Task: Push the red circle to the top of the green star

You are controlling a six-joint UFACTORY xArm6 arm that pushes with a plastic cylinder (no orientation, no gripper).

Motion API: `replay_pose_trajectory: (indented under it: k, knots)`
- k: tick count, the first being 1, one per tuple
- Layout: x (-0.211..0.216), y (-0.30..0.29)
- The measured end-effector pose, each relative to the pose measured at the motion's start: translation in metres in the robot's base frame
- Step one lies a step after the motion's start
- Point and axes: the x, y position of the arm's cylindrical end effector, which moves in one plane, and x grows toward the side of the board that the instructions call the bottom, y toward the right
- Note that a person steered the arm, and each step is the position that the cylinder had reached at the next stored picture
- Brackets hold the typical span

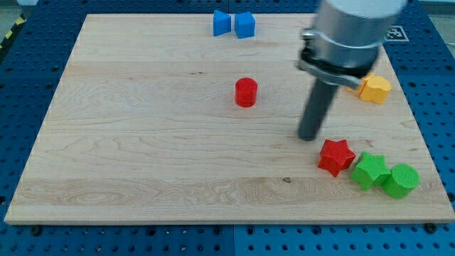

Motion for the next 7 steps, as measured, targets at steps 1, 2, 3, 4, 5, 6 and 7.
replay_pose_trajectory:
  k: [1,2,3,4,5,6,7]
  knots:
    - [-0.027,-0.081]
    - [-0.084,-0.139]
    - [-0.115,-0.14]
    - [-0.115,-0.134]
    - [-0.104,-0.093]
    - [-0.086,-0.042]
    - [-0.079,0.0]
